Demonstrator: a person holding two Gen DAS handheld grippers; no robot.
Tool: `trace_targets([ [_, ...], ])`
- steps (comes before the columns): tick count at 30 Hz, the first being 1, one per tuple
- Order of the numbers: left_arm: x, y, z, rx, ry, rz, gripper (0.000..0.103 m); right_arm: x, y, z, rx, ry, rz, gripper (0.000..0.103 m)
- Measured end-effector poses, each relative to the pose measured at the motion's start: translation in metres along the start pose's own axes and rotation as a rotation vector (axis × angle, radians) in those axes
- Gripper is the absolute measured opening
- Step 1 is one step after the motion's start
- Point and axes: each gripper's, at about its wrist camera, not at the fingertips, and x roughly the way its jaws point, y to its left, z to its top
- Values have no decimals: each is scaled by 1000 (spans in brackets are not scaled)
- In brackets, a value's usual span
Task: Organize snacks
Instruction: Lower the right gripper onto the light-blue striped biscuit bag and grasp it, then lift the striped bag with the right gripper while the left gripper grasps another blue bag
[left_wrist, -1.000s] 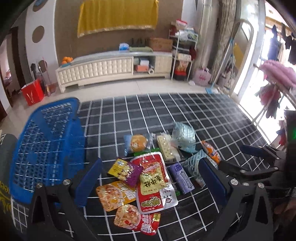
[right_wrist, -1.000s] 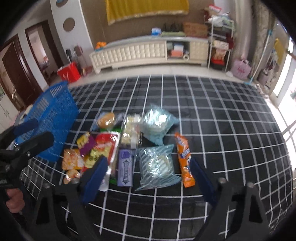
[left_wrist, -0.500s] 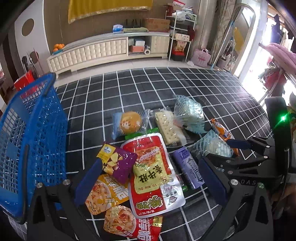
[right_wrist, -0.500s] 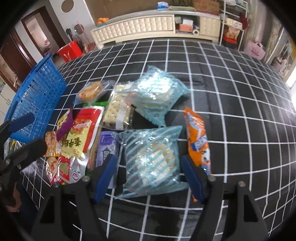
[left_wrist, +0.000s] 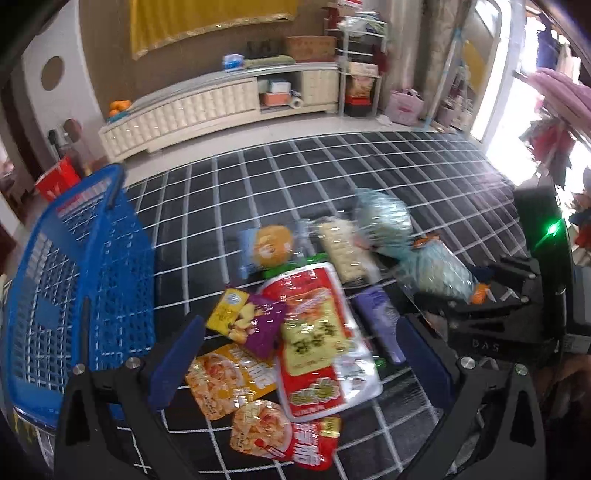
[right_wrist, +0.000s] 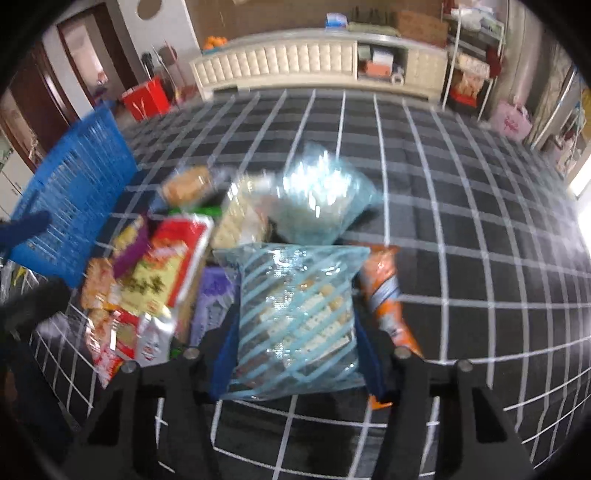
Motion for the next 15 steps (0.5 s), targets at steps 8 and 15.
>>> trace_targets([
  [8, -16, -22, 50, 84, -15, -33, 102, -63, -34, 22, 123, -175, -4, 61],
  [15, 16, -56, 84, 208, 74, -52, 102, -59, -64, 33, 222, -220, -30, 61],
])
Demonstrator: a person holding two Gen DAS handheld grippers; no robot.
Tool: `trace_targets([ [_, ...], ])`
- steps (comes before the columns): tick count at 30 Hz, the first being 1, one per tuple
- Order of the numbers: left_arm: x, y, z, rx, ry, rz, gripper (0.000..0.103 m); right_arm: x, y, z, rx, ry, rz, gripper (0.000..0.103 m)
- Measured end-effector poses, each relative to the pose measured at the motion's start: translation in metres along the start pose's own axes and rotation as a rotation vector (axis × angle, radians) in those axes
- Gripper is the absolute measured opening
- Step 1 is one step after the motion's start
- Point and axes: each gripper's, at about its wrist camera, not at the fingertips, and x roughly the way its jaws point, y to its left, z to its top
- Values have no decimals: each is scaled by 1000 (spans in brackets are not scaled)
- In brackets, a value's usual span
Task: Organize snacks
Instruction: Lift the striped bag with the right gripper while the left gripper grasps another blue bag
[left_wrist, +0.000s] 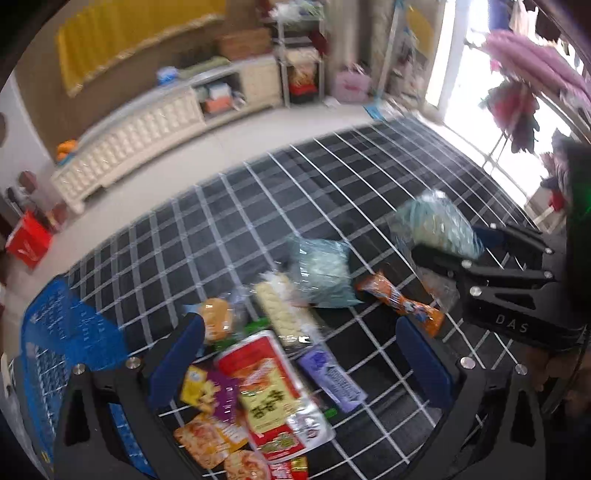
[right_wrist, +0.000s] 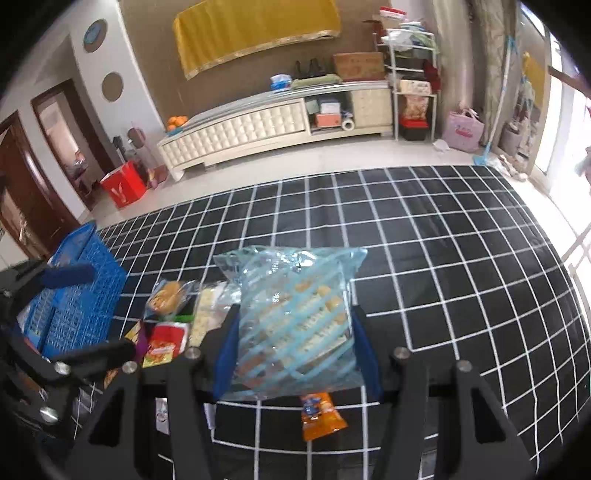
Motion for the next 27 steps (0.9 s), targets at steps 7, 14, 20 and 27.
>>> trace_targets([
  [7, 48, -21, 30, 78, 98, 31, 102, 14, -29, -9, 74, 27, -47, 61],
  [14, 97, -38, 53, 116, 196, 48, 102, 31, -56, -12, 158, 84, -74, 61],
  [20, 130, -45, 58, 130, 231, 97, 102, 44, -59, -12, 197, 128, -64, 61],
  [27, 154, -44, 56, 99, 293, 66, 90, 54, -48, -8, 157, 142, -58, 61],
])
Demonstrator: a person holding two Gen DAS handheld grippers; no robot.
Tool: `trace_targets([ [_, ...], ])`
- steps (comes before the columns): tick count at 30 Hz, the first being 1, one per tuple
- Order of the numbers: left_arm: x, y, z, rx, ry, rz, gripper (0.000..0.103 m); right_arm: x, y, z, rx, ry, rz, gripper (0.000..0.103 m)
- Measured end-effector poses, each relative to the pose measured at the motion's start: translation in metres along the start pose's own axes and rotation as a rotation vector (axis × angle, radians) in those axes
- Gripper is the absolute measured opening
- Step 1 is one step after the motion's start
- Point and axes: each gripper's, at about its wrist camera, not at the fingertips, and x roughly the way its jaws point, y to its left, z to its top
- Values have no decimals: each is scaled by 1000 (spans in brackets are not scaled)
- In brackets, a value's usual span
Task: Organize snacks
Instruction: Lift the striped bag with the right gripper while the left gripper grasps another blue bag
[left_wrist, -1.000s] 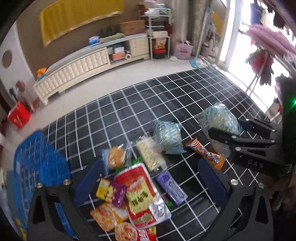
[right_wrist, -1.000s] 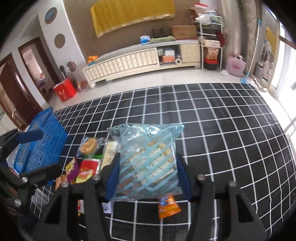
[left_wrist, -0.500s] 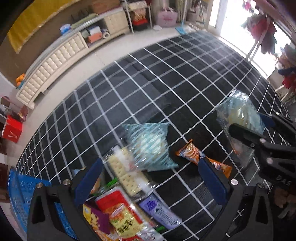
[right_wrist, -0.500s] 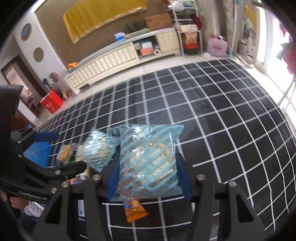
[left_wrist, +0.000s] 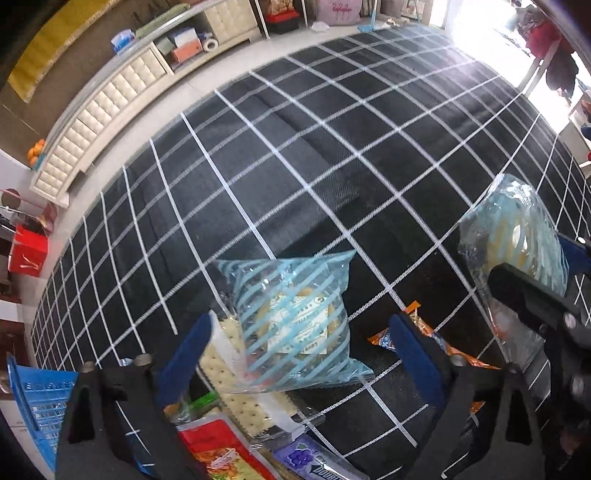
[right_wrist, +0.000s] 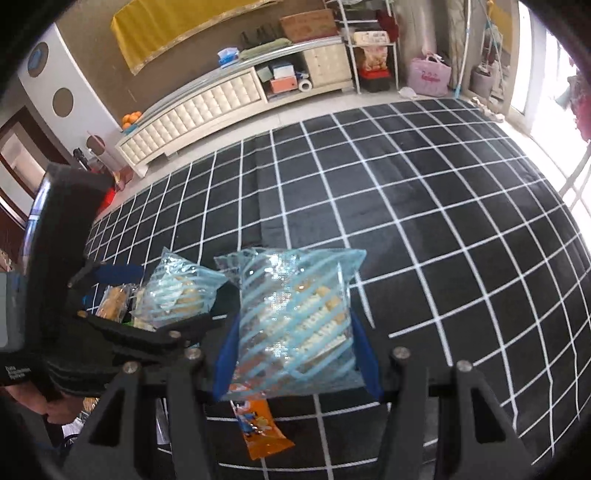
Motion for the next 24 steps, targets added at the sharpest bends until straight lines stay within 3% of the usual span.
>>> trace_targets([
  [4, 18, 4, -3, -13, 57, 5, 67, 8, 1, -3, 8, 32, -5, 61],
  [14, -9, 25, -19, -85, -10, -54, 64, 4, 3, -11, 13, 19, -11, 61],
  [24, -70, 62, -80, -120, -75, -108, 64, -18, 46, -37, -44, 35, -49, 61],
])
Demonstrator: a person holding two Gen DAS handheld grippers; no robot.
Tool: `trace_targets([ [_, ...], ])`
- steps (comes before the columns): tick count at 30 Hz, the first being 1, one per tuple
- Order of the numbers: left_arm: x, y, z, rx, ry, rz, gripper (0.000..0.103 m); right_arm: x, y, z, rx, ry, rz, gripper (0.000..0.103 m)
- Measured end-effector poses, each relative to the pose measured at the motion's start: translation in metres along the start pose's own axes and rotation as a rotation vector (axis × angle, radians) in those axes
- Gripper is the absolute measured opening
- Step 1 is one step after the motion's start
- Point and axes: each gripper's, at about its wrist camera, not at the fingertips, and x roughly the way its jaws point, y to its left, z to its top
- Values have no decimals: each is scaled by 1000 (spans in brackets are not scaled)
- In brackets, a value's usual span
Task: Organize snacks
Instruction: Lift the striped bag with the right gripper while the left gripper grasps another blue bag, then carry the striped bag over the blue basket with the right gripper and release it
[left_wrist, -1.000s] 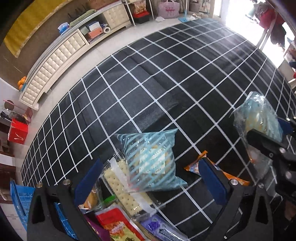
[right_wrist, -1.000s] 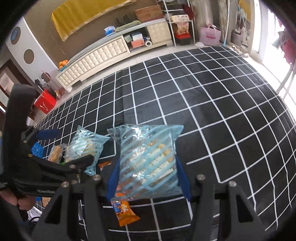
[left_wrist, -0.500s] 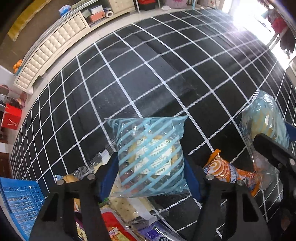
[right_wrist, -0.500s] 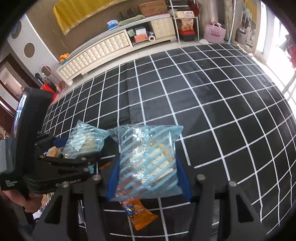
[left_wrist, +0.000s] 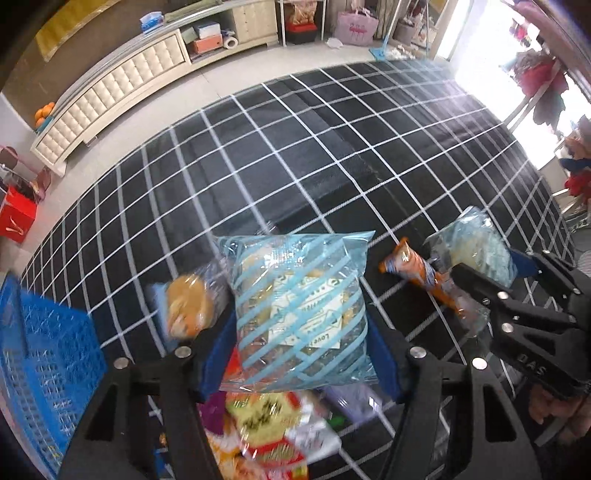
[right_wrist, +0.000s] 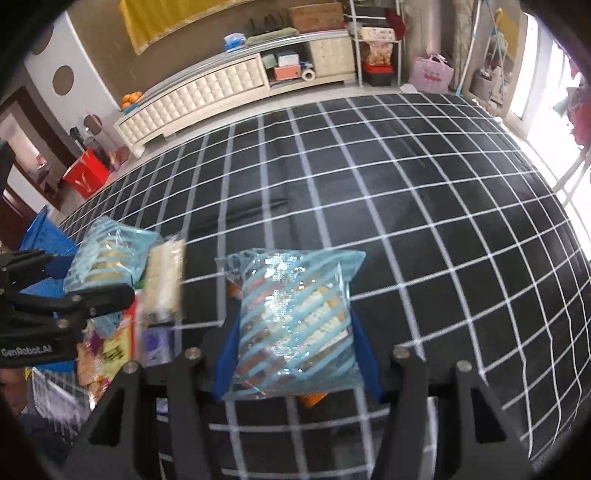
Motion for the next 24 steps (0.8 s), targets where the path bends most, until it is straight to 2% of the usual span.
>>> trace_targets([
  [8, -62, 39, -46, -59, -64, -6, 64, -46, 50, -5, -76, -43, 27, 61],
  [15, -125, 72, -84, -108, -162, -26, 64, -86, 103, -2, -157, -98, 55, 60],
  [19, -151, 95, -105, -127, -203, 2, 64, -97, 139, 0, -213, -118, 66, 61],
  [24, -174, 136, -134, -185, -232, 25, 64, -91, 185, 1, -283, -111, 99, 61],
])
